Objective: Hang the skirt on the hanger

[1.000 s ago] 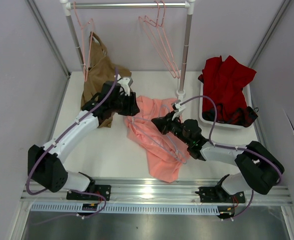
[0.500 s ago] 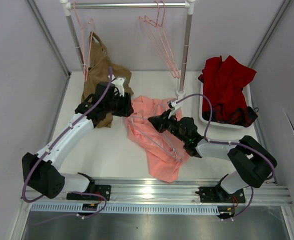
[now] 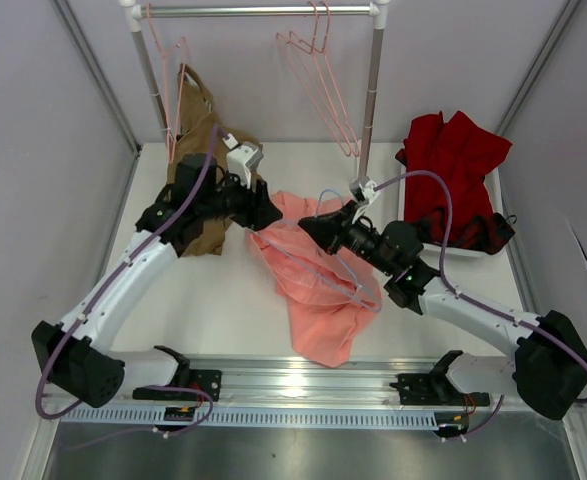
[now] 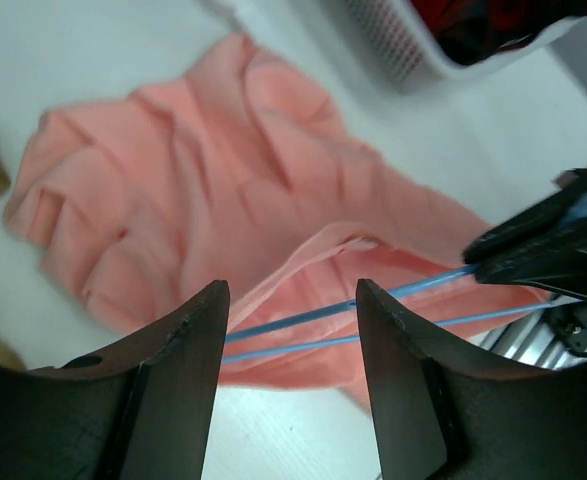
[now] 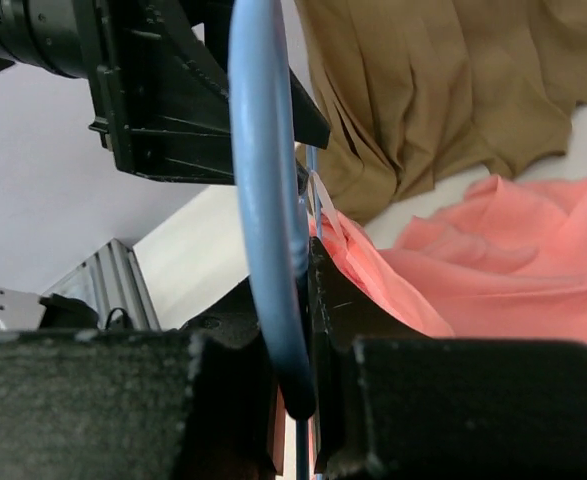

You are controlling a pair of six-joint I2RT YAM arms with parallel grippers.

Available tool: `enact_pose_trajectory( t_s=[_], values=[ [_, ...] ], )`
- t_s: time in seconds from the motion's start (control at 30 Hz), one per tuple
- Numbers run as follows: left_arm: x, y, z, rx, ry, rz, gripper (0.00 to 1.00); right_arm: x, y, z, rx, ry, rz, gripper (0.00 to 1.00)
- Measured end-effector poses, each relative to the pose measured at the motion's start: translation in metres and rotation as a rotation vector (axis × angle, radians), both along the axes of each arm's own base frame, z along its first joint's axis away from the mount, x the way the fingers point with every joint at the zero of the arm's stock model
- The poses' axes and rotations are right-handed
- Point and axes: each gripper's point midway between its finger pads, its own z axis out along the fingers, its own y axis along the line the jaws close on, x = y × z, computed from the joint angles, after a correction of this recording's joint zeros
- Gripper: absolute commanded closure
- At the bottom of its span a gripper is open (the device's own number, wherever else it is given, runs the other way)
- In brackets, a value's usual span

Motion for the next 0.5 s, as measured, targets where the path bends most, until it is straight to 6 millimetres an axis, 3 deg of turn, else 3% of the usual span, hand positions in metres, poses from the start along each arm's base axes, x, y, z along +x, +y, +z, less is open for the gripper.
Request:
enact_pose_trajectory(
  t_s=[0.1,0.27,0.37,0.5],
  values=[
    [-0.009,-0.008,0.041,-0.061,-0.099,-0.075,0.39,-0.001,0.001,0.031,0.013,-0.033,0.020,1.00],
    [-0.026,-0.018,0.129,-0.148,-0.320,-0.209,0.38,-0.004,0.003,0.077,0.015,-0.082,0.051,1.00],
    [-0.044,-0.020,0.154,-0.172,-0.389,-0.291,0.37,-0.007,0.004,0.099,0.011,-0.107,0.075,1.00],
    [-0.057,-0.021,0.170,-0.152,-0.419,-0.368,0.37,-0.011,0.001,0.119,0.006,-0.123,0.118,1.00]
  ],
)
